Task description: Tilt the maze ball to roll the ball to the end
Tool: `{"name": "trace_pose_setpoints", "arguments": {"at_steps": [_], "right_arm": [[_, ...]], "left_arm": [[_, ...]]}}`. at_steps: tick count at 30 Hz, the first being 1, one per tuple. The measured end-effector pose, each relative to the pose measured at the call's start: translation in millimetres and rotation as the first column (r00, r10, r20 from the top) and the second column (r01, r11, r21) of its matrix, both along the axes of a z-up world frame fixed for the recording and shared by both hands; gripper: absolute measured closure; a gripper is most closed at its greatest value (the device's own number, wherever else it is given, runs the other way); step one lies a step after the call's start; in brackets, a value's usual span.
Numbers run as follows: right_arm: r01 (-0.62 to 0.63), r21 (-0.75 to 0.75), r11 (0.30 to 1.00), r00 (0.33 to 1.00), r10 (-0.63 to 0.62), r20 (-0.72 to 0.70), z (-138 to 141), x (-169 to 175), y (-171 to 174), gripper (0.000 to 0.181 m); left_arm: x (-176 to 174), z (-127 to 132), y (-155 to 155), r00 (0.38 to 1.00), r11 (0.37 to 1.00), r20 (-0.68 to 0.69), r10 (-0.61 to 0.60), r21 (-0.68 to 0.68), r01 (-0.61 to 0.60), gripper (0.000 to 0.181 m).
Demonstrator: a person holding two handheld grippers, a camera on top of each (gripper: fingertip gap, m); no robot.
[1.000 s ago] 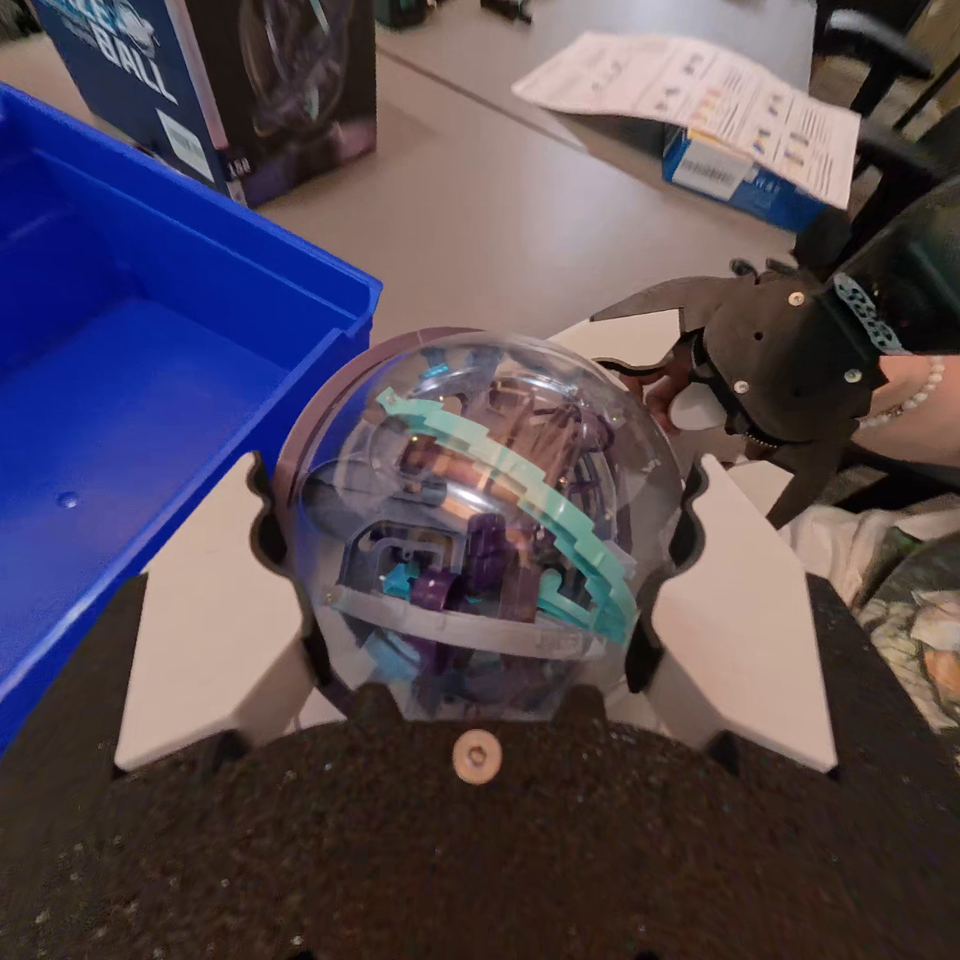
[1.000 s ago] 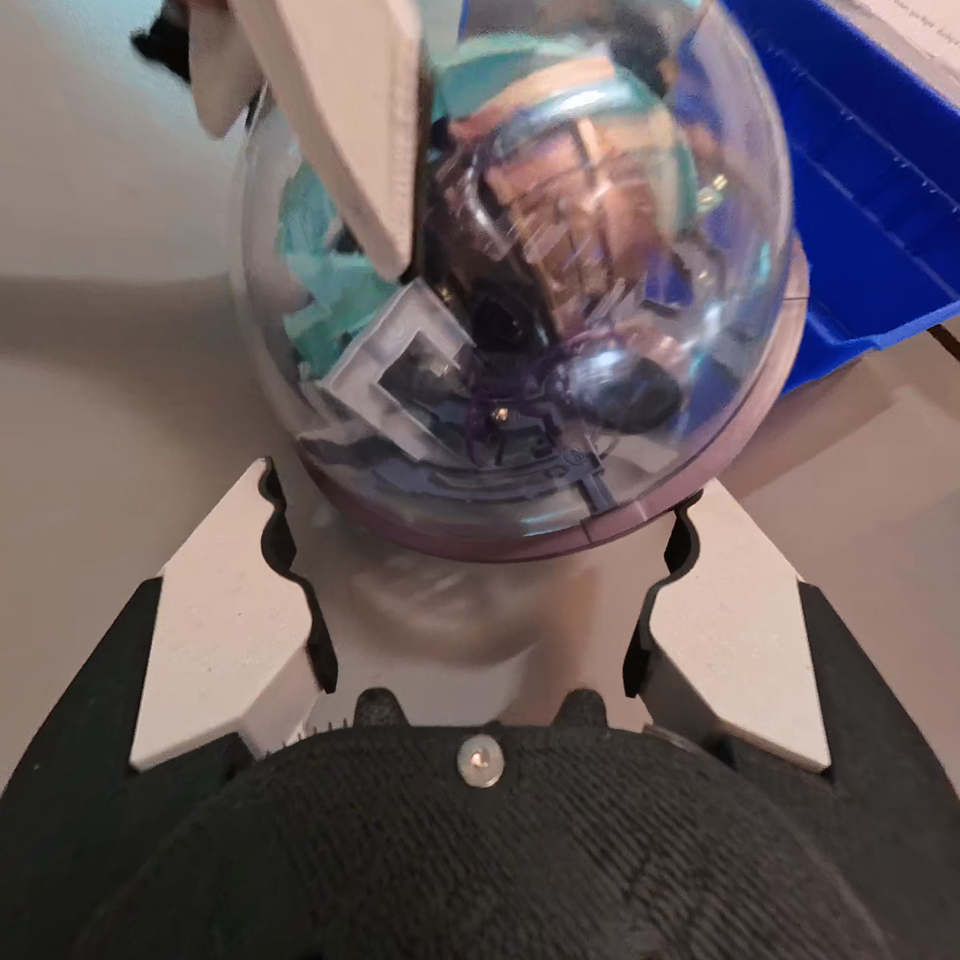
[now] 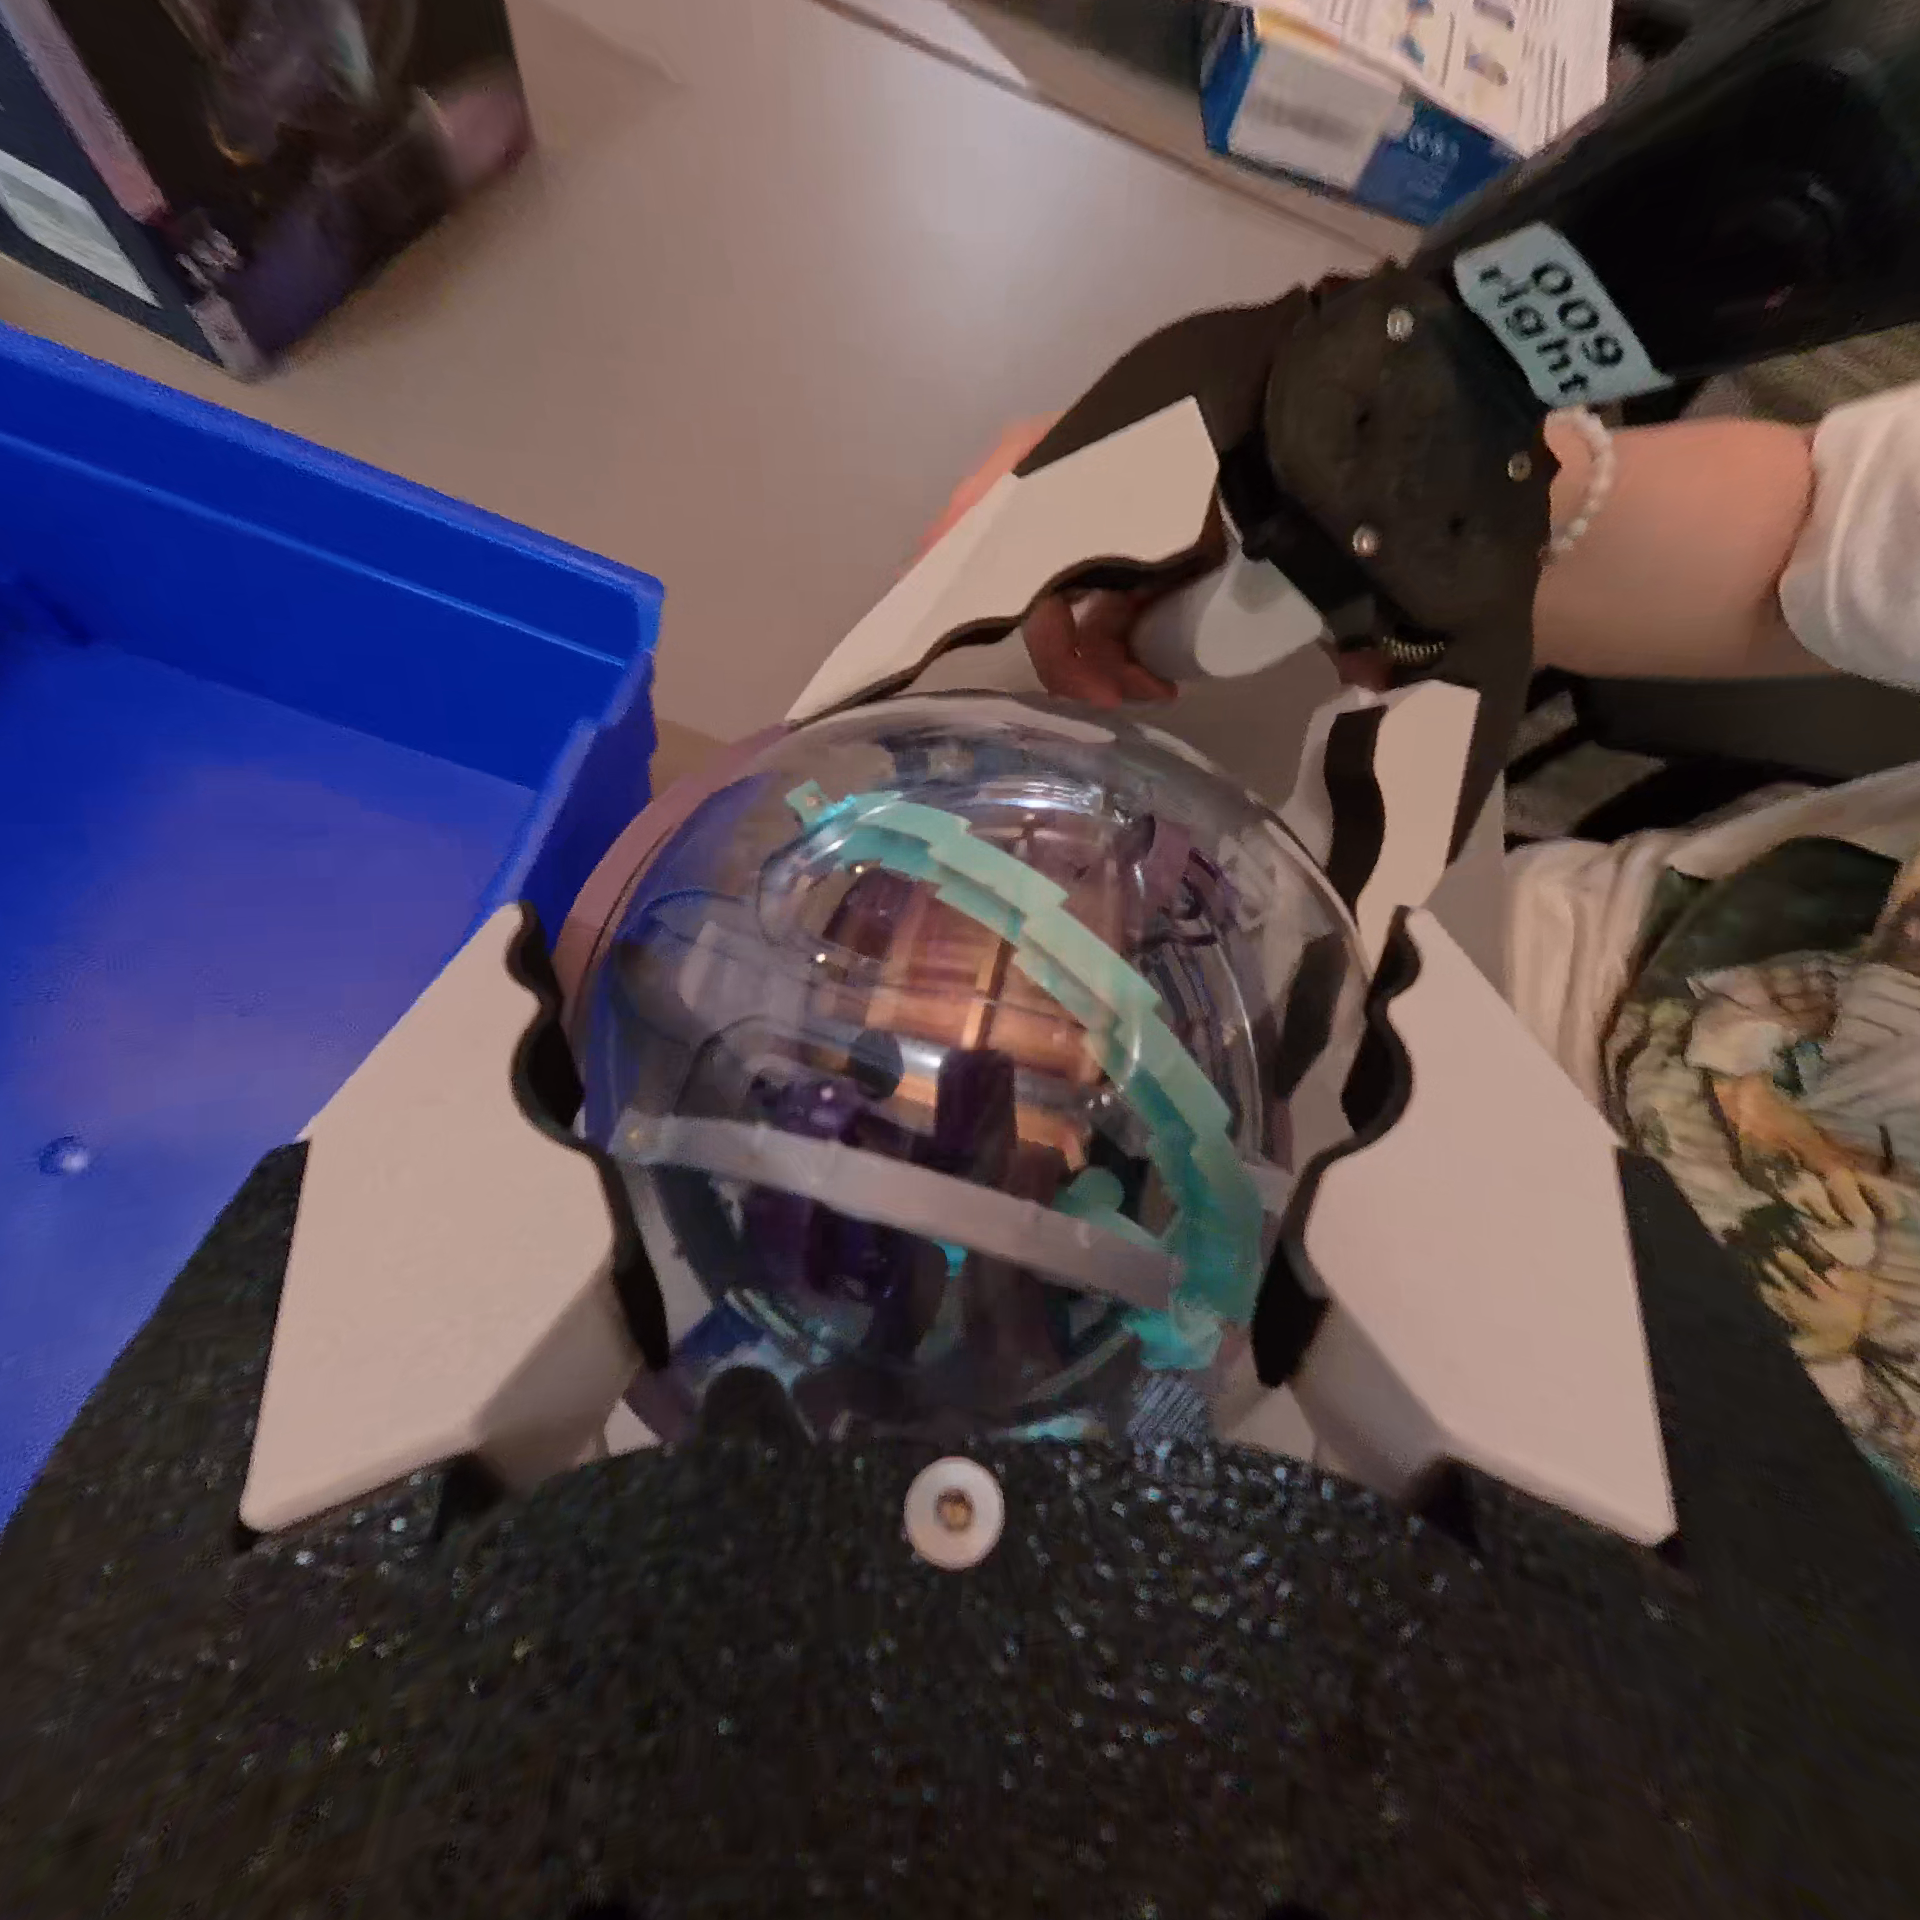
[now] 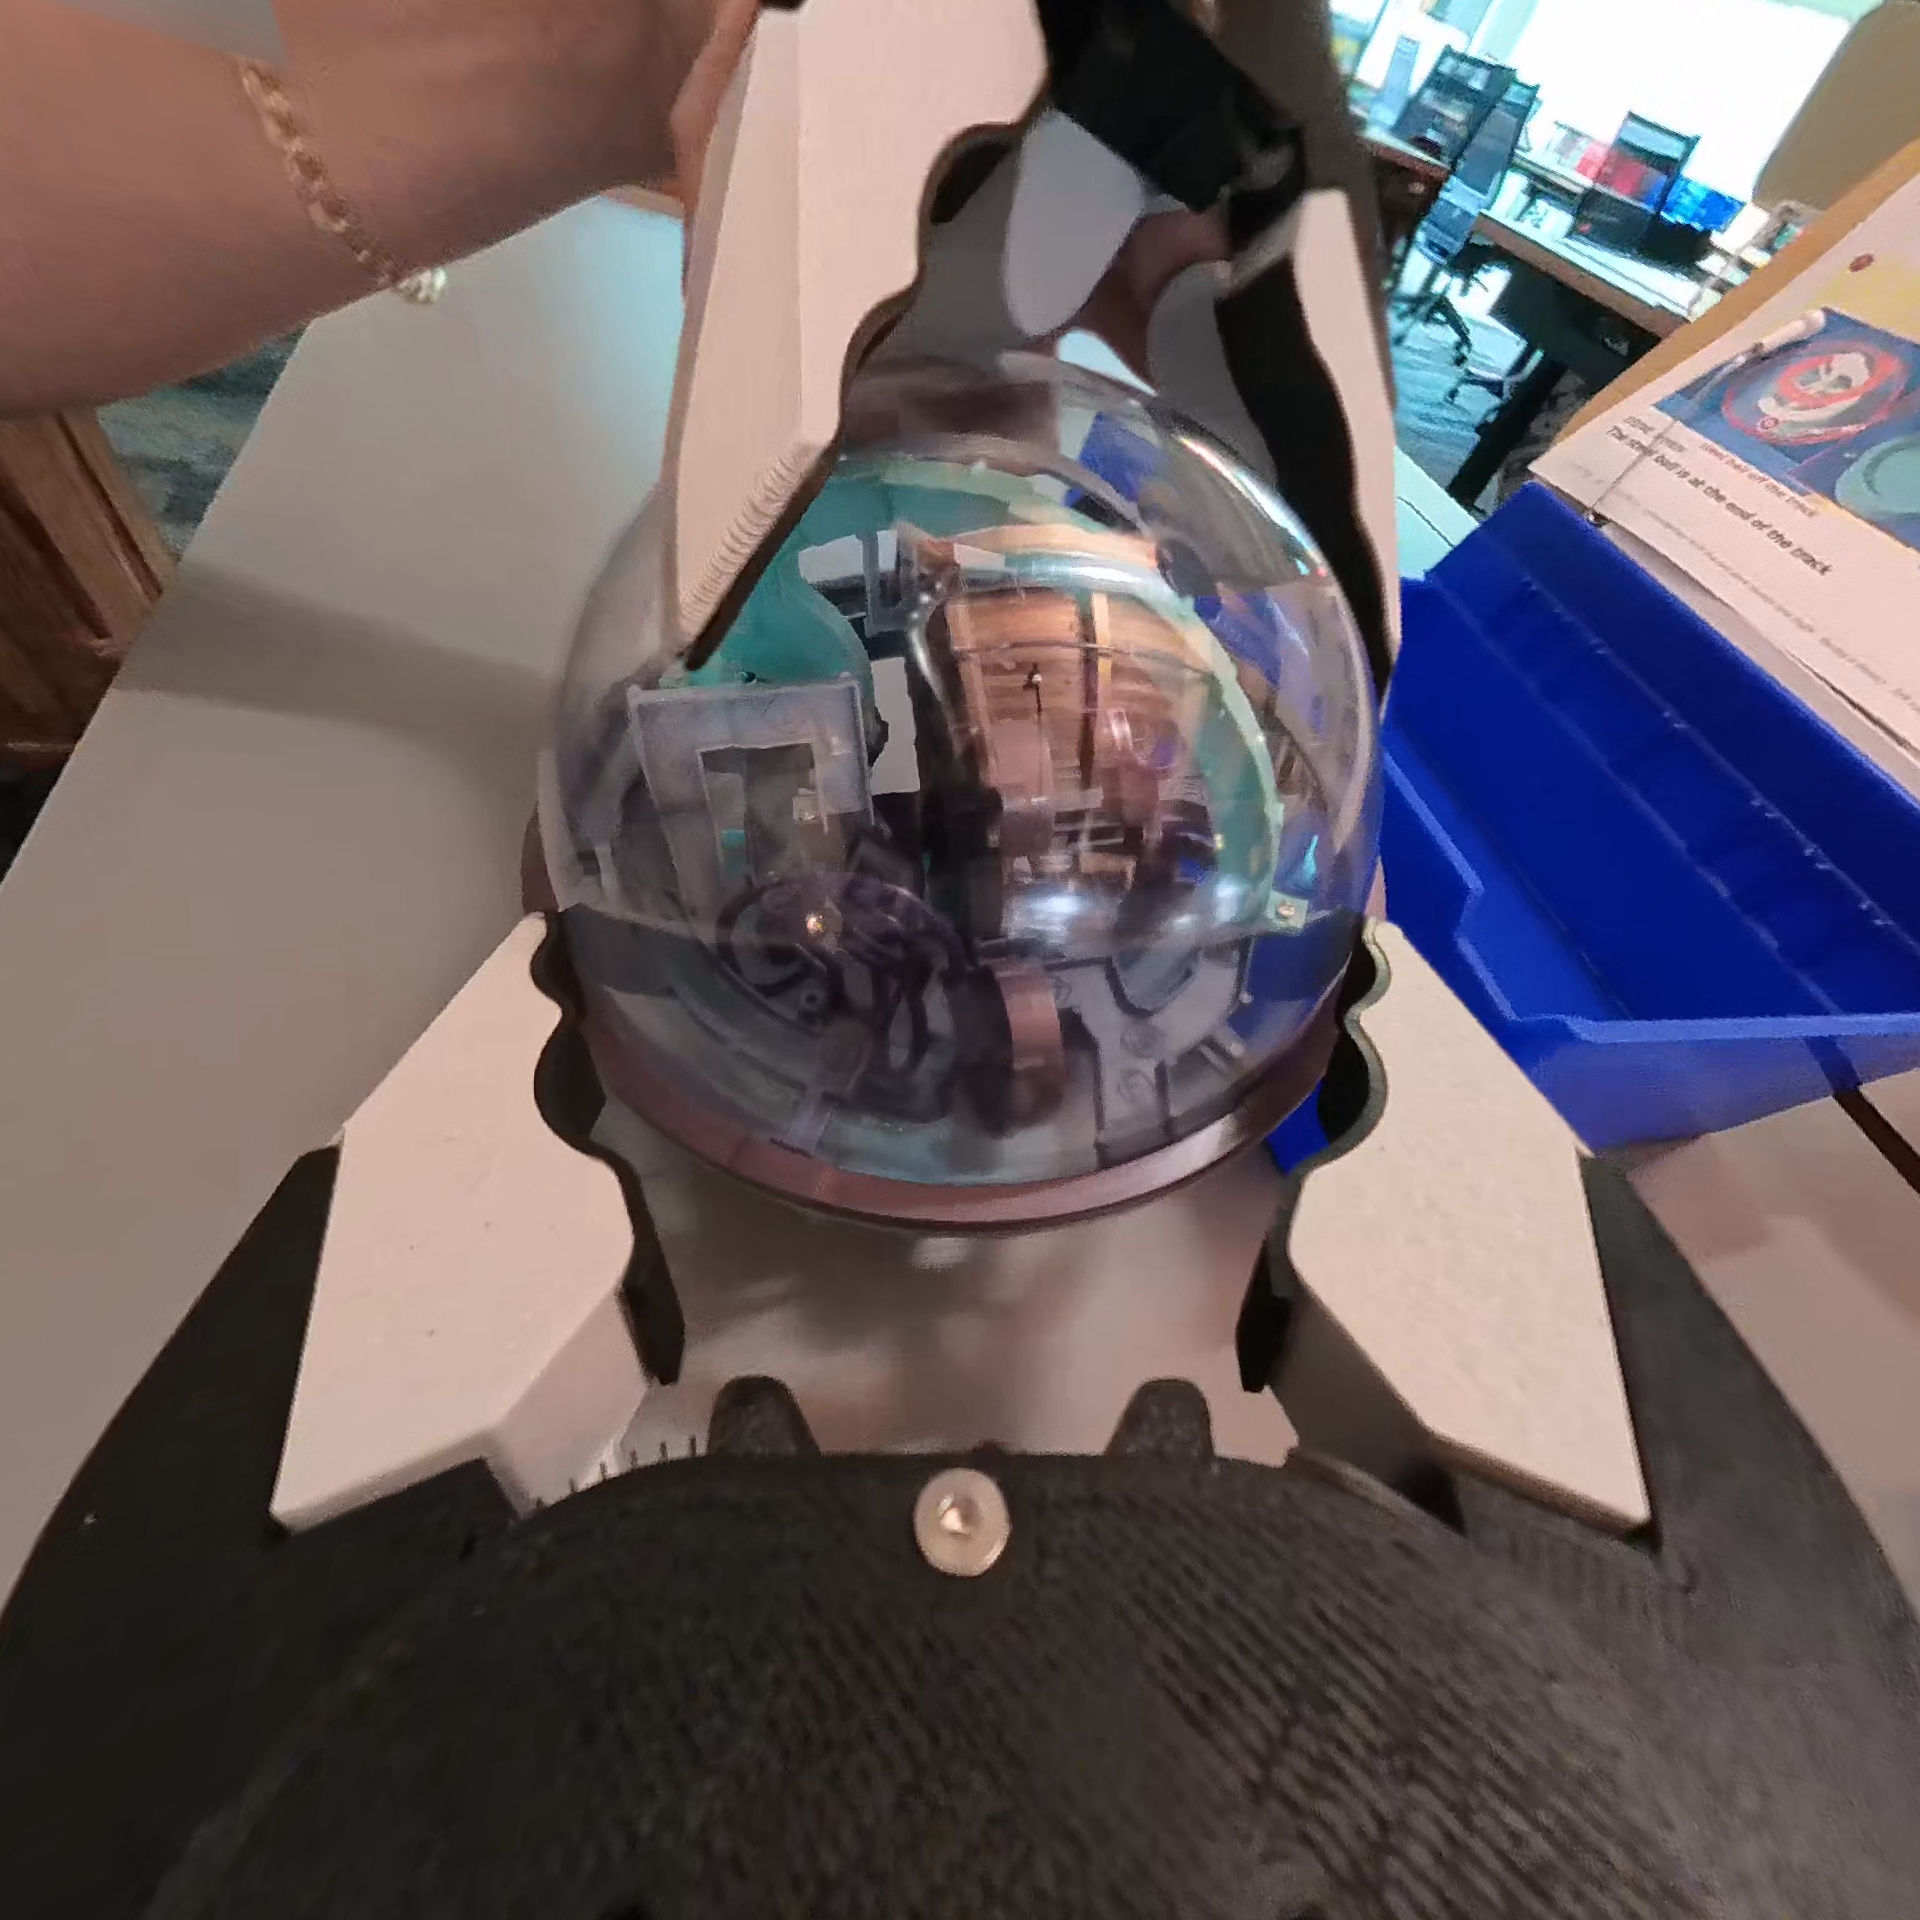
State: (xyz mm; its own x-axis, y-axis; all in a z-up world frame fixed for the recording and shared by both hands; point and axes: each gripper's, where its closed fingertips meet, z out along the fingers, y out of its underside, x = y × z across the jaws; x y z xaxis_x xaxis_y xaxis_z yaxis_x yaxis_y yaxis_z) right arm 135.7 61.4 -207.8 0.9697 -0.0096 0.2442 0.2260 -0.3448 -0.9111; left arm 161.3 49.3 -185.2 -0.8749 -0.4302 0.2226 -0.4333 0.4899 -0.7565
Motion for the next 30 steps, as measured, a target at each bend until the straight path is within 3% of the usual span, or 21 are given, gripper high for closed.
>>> {"name": "trace_pose_setpoints", "arguments": {"at_steps": [6,14,23,30], "right_arm": [[0.118,0.049,0.992,0.990,-0.113,-0.082,2,6,2,0.046],[0.152,0.028,0.988,0.988,-0.152,-0.016,0,1,6,0.050],[0.219,0.010,0.976,0.975,-0.219,-0.027,-5,-2,-1,0.049],[0.322,0.032,0.946,0.945,-0.318,-0.079,-8,-3,-7,0.053]], "left_arm": [[14,16,25,0.961,0.968,0.156,0.226,-0.145,-0.204,0.039],[5,3,36,0.931,0.891,0.001,0.364,-0.290,-0.348,0.028],[0,-3,29,0.963,0.959,-0.019,0.270,-0.078,-0.271,0.029],[2,-3,19,0.988,0.988,-0.030,0.154,-0.027,-0.155,0.029]]}}
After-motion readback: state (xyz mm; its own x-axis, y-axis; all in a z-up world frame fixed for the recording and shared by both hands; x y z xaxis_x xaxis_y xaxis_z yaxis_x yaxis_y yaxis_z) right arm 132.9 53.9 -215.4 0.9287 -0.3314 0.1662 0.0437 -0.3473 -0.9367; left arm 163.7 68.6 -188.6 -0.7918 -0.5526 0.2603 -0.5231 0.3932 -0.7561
